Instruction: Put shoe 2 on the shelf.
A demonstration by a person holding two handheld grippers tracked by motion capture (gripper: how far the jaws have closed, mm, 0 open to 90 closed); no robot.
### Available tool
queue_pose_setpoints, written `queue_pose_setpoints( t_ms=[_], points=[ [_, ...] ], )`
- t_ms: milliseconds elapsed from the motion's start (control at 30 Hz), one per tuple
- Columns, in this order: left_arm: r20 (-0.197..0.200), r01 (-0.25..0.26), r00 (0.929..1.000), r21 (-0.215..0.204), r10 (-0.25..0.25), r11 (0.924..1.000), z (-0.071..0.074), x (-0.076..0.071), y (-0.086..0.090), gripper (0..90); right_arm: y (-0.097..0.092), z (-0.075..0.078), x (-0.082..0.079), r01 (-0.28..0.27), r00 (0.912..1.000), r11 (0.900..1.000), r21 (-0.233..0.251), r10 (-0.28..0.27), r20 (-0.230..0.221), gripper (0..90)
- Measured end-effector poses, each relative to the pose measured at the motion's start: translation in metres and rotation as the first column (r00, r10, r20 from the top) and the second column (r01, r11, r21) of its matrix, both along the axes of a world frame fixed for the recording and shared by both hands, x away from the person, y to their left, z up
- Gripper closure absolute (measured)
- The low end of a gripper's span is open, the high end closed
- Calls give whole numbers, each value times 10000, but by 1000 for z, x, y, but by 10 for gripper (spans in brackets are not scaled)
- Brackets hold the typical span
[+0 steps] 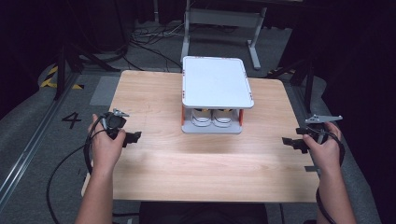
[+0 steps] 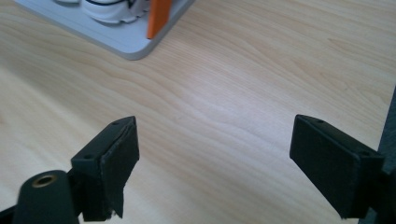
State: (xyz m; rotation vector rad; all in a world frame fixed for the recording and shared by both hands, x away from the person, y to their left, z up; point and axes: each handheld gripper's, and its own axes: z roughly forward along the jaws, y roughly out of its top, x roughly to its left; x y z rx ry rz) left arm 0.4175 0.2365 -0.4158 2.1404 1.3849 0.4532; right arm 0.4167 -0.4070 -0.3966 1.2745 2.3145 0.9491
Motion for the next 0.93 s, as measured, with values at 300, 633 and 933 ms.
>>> queue_pose_setpoints(
  t_ms=[300, 633, 933],
  points=[
    [-133, -207, 9997, 14, 207, 9998, -11, 4, 3, 162, -7, -47, 18, -22, 9990, 10000, -70, 25, 446, 159],
    [-607, -90, 9981, 9, 91, 10000, -18, 7, -1, 164, -12, -77, 23, 311, 9983, 9990, 312, -325, 474, 158],
    [-662, -119, 9977, 4, 119, 9999, -22, 9, -1, 164, -9, -81, 23, 254, 9969, 9992, 299, -276, 743, 157]
  ],
)
